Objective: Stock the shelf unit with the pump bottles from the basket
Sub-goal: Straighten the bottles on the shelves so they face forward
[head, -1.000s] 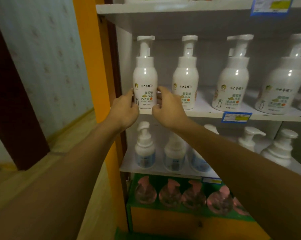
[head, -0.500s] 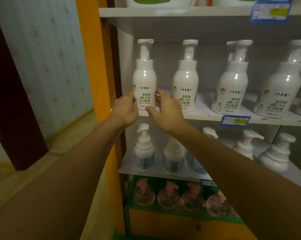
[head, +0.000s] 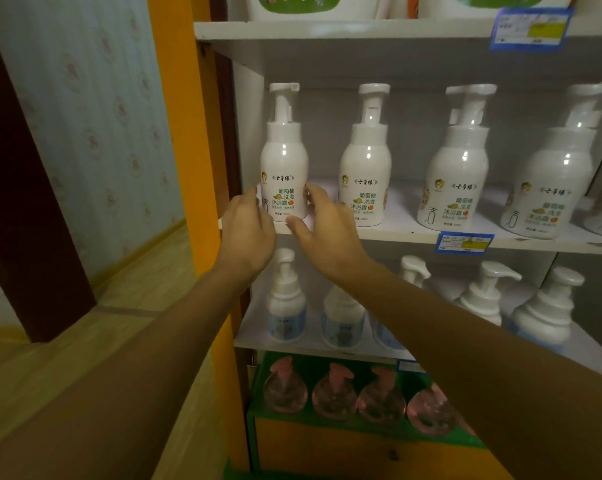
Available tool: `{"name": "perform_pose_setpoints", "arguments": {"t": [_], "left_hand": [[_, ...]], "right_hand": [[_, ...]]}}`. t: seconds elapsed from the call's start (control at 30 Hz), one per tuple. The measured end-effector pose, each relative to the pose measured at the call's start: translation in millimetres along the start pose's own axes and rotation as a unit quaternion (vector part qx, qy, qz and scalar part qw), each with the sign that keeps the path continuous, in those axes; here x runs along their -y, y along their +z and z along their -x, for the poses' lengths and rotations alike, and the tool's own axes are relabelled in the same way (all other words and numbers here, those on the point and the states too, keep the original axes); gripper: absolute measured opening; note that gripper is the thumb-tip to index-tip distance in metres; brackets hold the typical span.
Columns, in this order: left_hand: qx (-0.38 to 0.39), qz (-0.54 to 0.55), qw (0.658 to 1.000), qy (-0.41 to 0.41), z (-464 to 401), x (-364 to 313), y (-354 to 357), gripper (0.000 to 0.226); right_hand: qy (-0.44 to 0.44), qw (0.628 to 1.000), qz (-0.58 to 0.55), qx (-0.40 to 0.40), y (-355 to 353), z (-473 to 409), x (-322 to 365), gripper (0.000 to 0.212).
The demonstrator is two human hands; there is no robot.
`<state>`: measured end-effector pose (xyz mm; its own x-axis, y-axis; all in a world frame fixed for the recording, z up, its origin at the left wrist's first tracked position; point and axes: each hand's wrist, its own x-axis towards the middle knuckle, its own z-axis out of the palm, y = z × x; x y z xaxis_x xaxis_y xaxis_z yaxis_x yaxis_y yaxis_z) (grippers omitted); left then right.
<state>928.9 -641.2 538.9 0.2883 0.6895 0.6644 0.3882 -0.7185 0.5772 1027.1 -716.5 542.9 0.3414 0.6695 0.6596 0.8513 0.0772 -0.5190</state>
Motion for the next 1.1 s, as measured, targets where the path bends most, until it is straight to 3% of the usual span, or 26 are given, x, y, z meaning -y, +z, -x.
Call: {"name": "perform_pose_setpoints", "arguments": {"t": [0.1, 0.17, 0.23, 0.33, 0.5, 0.63, 0.9, 1.1], "left_hand": [[-0.113, 0.047, 0.991, 0.061, 30.2, -11.8, 5.6, 0.031], [-0.11, 0.078, 0.984, 0.112, 44.1, -29.2, 16.6, 0.028], [-0.08, 0.101, 0.986, 0.108, 49.2, -51.0, 28.9, 0.029], [-0.029, 0.118, 0.99, 0.072, 43.9, -75.6, 42.3, 0.035], [0.087, 0.057, 0.995, 0.005, 27.7, -78.3, 53.2, 0.033], [0.096, 0.035, 0.995, 0.004, 22.3, -76.0, 55.7, 0.031], [0.025, 0.048, 0.999, 0.006, 29.7, -77.2, 58.4, 0.031], [-0.009, 0.052, 0.999, -0.008, 36.1, -82.1, 62.8, 0.031]], "right_hand": [[-0.072, 0.991, -0.003, -0.111, -19.3, 27.0, -6.7, 0.036], [-0.097, 0.973, 0.025, -0.208, -33.0, 39.1, -15.0, 0.037], [-0.065, 0.968, 0.03, -0.239, -45.9, 40.1, -20.3, 0.049], [0.025, 0.986, -0.013, -0.163, -62.2, 29.0, -27.7, 0.069], [0.088, 0.995, 0.035, 0.024, -72.2, 13.8, -45.6, 0.058], [0.073, 0.995, 0.068, 0.008, -69.1, 15.8, -48.0, 0.055], [0.091, 0.988, 0.125, 0.011, -64.6, 19.2, -48.0, 0.057], [0.071, 0.992, 0.104, 0.017, -69.2, 22.7, -45.5, 0.052]]}}
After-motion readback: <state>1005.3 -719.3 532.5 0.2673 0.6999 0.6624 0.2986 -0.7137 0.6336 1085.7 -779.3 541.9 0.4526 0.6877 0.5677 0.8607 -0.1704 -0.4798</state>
